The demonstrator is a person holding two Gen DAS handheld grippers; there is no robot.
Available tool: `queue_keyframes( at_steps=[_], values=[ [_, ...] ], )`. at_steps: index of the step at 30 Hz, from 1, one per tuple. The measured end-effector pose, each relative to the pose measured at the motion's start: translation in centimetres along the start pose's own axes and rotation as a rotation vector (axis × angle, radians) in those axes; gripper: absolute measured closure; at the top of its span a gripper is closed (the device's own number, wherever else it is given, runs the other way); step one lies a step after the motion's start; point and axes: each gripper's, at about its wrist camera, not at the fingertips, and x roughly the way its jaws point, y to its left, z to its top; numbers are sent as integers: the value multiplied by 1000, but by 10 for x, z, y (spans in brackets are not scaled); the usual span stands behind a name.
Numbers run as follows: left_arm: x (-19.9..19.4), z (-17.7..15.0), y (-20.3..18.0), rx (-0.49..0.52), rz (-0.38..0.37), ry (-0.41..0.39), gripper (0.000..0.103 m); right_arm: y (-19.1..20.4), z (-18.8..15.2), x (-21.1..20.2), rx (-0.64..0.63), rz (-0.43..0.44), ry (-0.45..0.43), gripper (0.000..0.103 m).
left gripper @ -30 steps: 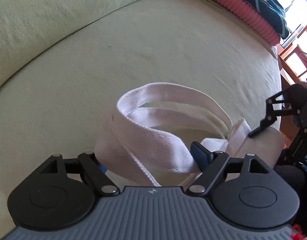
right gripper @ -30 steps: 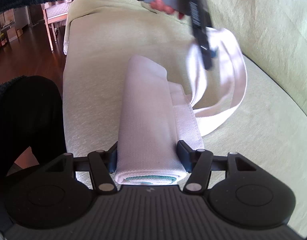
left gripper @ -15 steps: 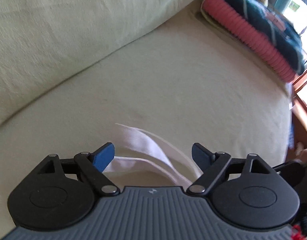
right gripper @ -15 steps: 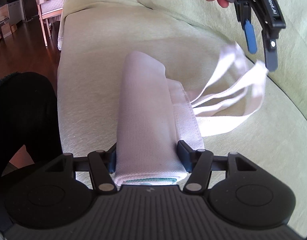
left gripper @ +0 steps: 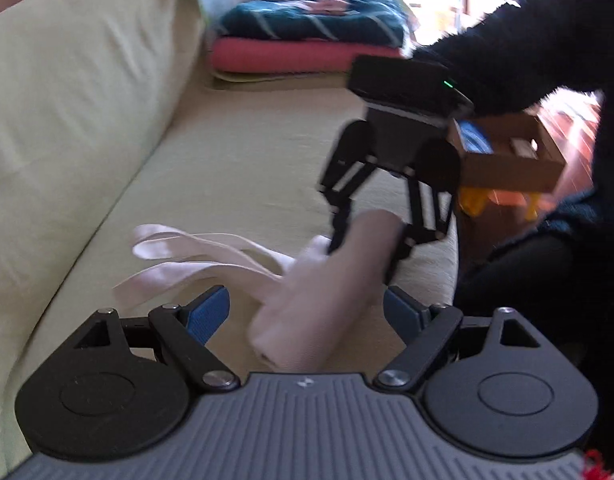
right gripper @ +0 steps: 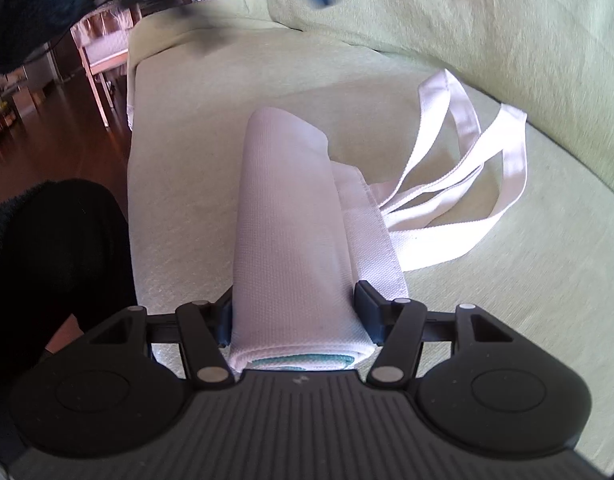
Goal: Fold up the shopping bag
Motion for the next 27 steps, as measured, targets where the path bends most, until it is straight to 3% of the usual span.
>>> queue_keyframes(
  at_steps=[1,3,5,11,13,15,18,21,24,27],
  values=[
    [6,1,-6,33,-16,25,21,-2,0,0,6,7,2,47],
    [28,1,-13,93,-50,95,35,-6,0,-1,22,20,0,47],
    [52,-4,-7,119,-14,168,43,-6,0,-1,30,23,-4,47],
    [73,-7,7,116,-60,231,47,2,-6,-3,28,-23,-53,47],
    [74,-8,8,120,-73,239,47,12,-11,-4,11,-81,-90,47],
    [75,-10,8,121,-84,245,47,31,-18,-5,-44,-194,-138,47],
    [76,-8,11,113,-97,252,47,64,-30,-3,-212,-364,-190,47],
    [75,-9,10,114,-106,257,47,87,-43,2,-370,-460,-214,52],
    [70,-8,19,37,-111,233,47,60,-37,-9,-152,-338,-239,54],
    [66,-8,34,-75,-126,189,47,7,-28,-25,155,-119,-249,54]
  ],
)
